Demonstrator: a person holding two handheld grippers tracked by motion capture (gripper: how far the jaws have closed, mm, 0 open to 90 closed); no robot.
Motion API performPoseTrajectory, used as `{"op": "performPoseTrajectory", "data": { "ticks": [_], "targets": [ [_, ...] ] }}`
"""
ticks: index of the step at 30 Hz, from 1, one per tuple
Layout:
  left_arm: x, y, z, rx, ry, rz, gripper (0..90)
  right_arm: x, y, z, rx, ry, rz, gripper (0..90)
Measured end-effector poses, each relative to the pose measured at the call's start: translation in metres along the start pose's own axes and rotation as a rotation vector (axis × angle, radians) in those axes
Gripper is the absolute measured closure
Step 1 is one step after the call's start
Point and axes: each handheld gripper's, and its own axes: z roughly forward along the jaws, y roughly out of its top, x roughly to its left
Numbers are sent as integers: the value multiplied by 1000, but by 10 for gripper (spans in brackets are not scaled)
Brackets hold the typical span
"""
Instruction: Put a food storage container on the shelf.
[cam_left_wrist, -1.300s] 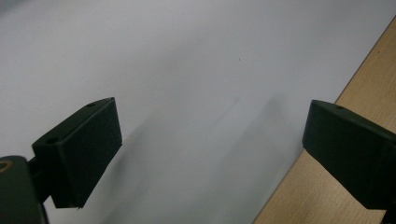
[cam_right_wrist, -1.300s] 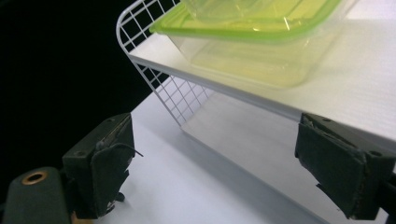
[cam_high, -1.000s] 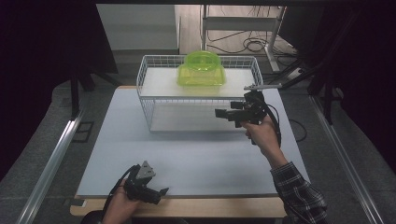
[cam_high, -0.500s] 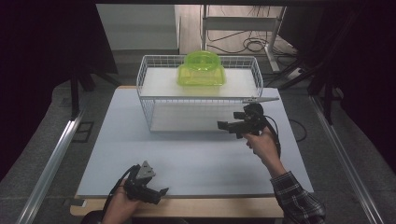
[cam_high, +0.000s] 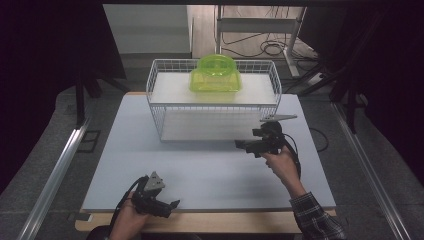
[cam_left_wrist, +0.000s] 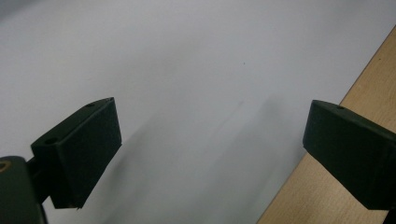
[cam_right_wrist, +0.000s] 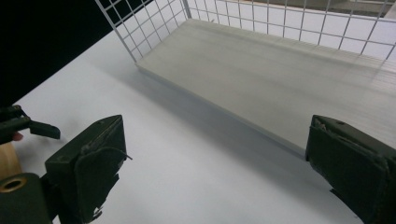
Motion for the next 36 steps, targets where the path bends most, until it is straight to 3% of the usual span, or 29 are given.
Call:
{"op": "performPoseTrajectory", "data": {
  "ticks": [18, 28, 36],
  "targets": [
    [0, 0, 0, -3, -1, -4, 39, -3, -32, 5, 2, -38, -28, 53],
    [1, 0, 0, -4, 0, -3, 39, 1, -48, 2, 21, -73, -66, 23],
    [1, 0, 0, -5, 1, -3, 38, 1, -64, -7, 31, -88, -59, 12]
  ]
}}
